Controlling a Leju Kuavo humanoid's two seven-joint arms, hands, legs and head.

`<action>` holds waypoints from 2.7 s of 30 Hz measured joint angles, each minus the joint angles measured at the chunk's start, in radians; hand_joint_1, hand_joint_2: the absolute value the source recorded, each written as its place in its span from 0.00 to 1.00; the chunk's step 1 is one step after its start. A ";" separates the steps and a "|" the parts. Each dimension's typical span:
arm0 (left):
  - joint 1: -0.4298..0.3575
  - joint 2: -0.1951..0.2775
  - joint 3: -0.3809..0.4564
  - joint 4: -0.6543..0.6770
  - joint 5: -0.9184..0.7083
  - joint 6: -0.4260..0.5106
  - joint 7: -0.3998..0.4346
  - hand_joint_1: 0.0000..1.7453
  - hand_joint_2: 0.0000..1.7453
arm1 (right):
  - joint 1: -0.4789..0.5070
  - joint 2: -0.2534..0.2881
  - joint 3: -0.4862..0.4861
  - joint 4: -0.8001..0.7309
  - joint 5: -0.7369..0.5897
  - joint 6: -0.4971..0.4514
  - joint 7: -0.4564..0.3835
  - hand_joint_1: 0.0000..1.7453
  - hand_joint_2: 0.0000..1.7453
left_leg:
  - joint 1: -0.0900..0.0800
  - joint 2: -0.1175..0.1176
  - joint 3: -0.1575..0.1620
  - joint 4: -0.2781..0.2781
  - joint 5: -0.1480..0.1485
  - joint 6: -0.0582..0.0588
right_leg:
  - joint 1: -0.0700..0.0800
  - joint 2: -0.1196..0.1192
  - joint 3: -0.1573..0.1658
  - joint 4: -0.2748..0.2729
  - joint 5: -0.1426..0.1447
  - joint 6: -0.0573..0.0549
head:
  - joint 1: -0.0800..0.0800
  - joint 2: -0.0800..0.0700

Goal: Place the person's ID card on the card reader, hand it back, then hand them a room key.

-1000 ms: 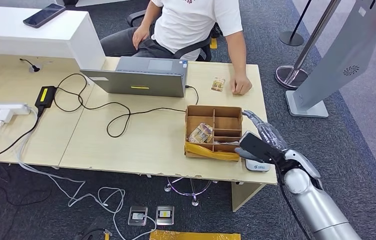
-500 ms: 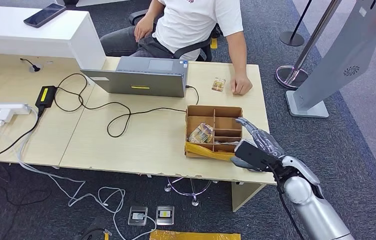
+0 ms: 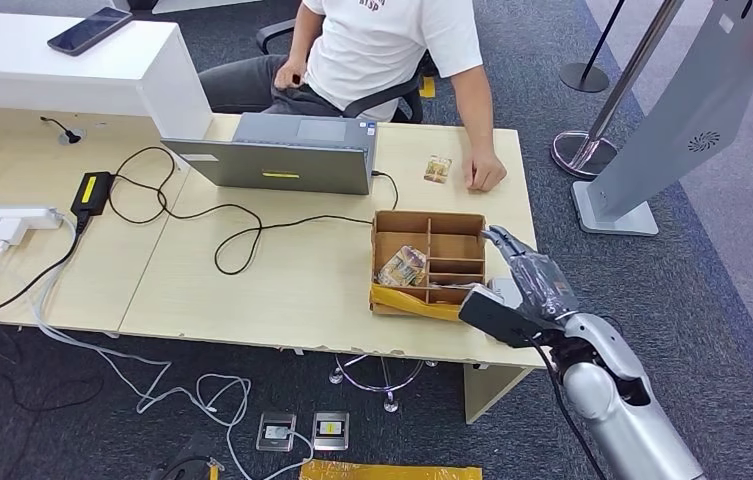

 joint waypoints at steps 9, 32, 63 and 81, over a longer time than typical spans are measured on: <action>-0.004 0.000 0.000 0.000 -0.009 -0.006 0.011 0.00 0.00 | -0.015 0.008 0.009 0.003 0.123 -0.007 0.010 0.00 1.00 | 0.000 0.000 0.000 0.000 0.000 0.000 | 0.000 0.000 0.000 0.000 0.000 0.000 | 0.000 0.000; -0.010 -0.002 0.000 0.000 -0.022 -0.021 0.018 0.00 0.00 | -0.038 0.065 0.045 0.052 0.193 -0.008 0.012 0.00 1.00 | 0.000 0.000 0.000 0.000 0.000 0.000 | 0.000 0.000 0.000 0.000 0.000 -0.001 | 0.000 0.000; -0.027 0.001 0.000 0.000 -0.035 -0.048 0.030 0.00 0.00 | -0.035 0.087 0.059 0.118 0.228 -0.043 0.002 0.00 1.00 | 0.000 0.000 0.000 0.000 0.000 0.000 | 0.000 0.000 0.000 0.000 0.000 -0.001 | 0.000 0.000; -0.026 -0.005 0.000 0.000 -0.039 -0.038 0.031 0.00 0.00 | -0.086 0.161 0.076 0.237 0.255 -0.094 -0.034 0.00 1.00 | 0.000 0.000 0.000 0.000 0.000 0.000 | 0.000 0.000 0.000 0.000 0.000 -0.001 | 0.000 0.000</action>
